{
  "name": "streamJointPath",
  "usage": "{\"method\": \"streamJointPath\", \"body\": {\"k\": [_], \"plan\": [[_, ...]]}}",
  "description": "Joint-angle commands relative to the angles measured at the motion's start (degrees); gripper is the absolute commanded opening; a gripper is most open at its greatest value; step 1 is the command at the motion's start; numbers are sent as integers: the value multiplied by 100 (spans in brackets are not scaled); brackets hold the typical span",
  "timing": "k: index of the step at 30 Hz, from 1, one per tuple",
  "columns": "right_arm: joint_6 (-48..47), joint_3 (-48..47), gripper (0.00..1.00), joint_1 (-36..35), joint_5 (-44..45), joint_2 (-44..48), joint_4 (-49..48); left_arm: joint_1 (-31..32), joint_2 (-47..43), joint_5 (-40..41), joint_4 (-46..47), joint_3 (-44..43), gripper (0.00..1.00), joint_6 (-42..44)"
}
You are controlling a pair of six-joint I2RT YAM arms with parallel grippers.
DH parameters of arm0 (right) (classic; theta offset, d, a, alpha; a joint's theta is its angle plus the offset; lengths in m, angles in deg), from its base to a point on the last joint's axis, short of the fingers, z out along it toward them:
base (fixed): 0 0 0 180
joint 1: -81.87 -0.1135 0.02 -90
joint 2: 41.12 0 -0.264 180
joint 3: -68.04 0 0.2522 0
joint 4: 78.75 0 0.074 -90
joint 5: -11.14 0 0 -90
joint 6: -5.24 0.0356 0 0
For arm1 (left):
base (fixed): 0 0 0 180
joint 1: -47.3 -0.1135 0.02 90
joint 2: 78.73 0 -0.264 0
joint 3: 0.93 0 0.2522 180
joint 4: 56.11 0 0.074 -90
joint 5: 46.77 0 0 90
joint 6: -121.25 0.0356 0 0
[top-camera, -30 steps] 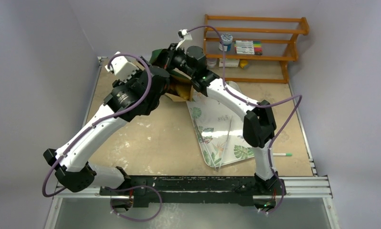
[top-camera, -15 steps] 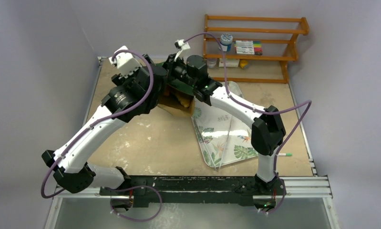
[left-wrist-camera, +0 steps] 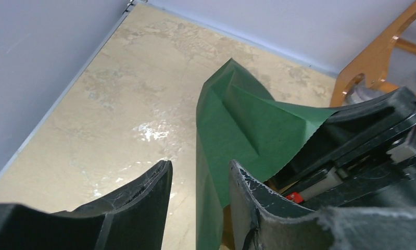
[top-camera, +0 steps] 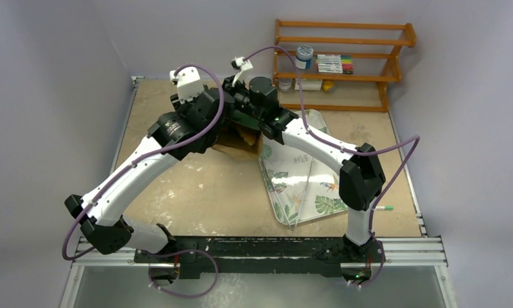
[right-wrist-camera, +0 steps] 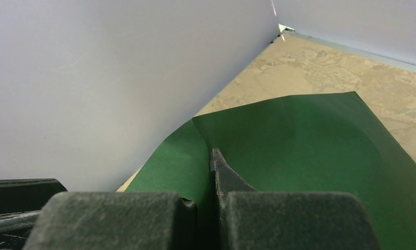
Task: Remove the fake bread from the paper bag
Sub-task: Place the paper bag at the center of the board.
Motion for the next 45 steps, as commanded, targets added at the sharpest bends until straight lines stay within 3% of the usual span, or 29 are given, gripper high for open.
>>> {"method": "streamJointPath", "body": {"k": [1, 16, 45], "plan": [[-212, -40, 0, 52, 25, 265, 240, -36, -178, 136, -291, 171, 43, -3], [-461, -148, 0, 28, -50, 192, 510, -39, -500, -288, 354, 475, 61, 1], [-734, -582, 0, 35, -393, -99, 832, -32, -523, -1019, 579, 682, 63, 284]]}}
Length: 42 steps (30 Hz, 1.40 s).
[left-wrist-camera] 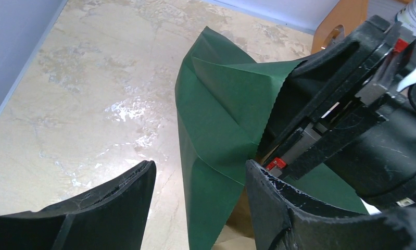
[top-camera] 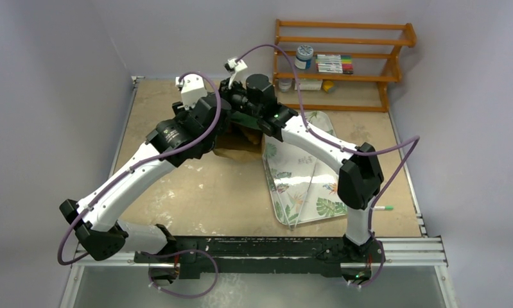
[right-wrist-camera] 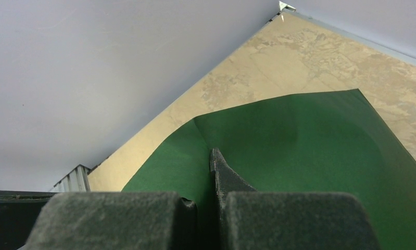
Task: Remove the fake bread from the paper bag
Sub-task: Place the paper bag at the center of the board.
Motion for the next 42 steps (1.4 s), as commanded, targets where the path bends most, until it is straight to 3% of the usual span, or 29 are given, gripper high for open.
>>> {"method": "streamJointPath", "body": {"k": [1, 13, 22, 28, 36, 39, 41, 42], "plan": [[-102, -257, 0, 28, -97, -46, 43, -28, -152, -10, 196, -68, 63, 75], [-154, -386, 0, 28, -143, -132, 112, -30, -36, -74, -48, -87, 63, 126], [-281, -333, 0, 29, -163, -46, 154, -32, 178, 388, -481, 93, 52, 43], [-349, -316, 0, 28, -230, -41, 240, -30, 296, 1027, -323, 278, 53, -23], [-517, -180, 3, 28, -270, -29, 364, -161, 415, 1683, 691, 748, 55, 305], [-536, -100, 5, 28, -326, -7, 472, -249, 435, 1831, 1056, 983, 42, 418], [-548, 0, 8, 28, -378, 36, 507, -307, 408, 1881, 1283, 1196, 3, 456], [-557, 45, 11, 28, -368, 67, 527, -322, 393, 1939, 1299, 1283, 0, 324]]}}
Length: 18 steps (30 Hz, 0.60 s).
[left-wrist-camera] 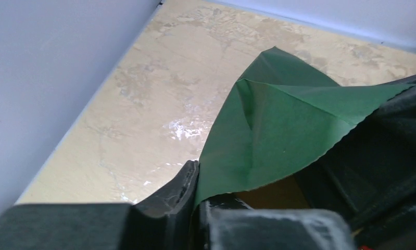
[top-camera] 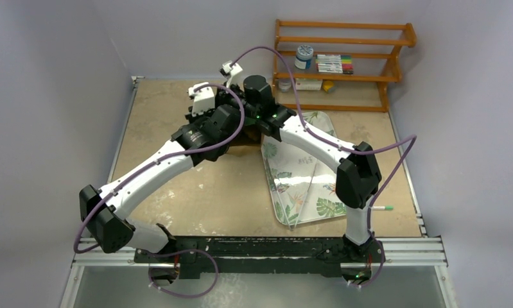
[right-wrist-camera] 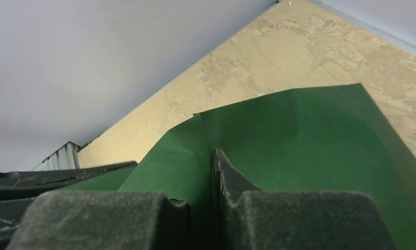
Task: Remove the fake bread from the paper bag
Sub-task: Place the paper bag at the center of the board.
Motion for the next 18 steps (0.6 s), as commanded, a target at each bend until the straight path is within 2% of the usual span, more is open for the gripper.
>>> {"method": "streamJointPath", "body": {"k": [1, 6, 13, 18], "plan": [[-176, 202, 16, 26, -38, 235, 268, -160, -69, 504, 589, 361, 0, 2], [-235, 207, 35, 39, 196, 321, 478, -166, -262, 652, 498, 785, 0, -436], [-229, -149, 70, 66, 785, 538, 1003, -184, -270, 1003, -148, 747, 0, -1133], [-216, -354, 76, 107, 1394, 759, 1436, -189, -159, 1222, -864, 658, 0, -1939]]}}
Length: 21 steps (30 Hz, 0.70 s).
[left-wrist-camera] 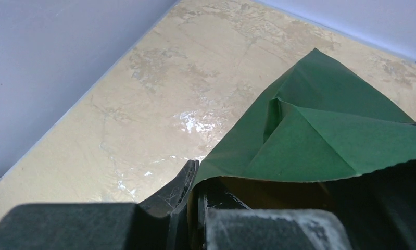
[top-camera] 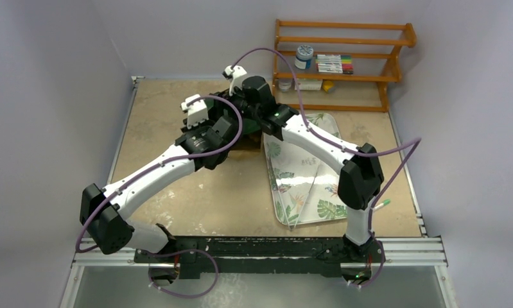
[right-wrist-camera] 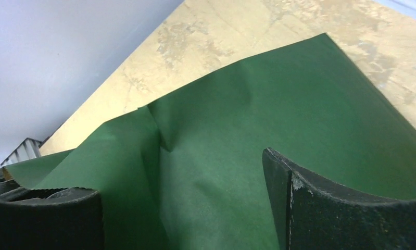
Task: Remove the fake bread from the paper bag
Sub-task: Place the paper bag at the center of the board.
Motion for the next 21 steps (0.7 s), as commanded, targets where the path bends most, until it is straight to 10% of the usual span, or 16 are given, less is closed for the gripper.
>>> {"method": "streamJointPath", "body": {"k": [1, 3, 12, 21], "plan": [[-14, -291, 83, 114, 758, 774, 347, -119, -60, 740, -926, -161, 0, -918], [63, -233, 99, 131, 878, 922, 354, -116, -21, 764, -1139, -162, 0, -1181], [563, 92, 96, 290, 2134, 1661, 510, -115, -56, 813, -1569, -118, 0, -1729], [1504, 1690, 23, 1034, 1723, 1826, 578, -114, -80, 777, -1781, -38, 0, -1983]]}}
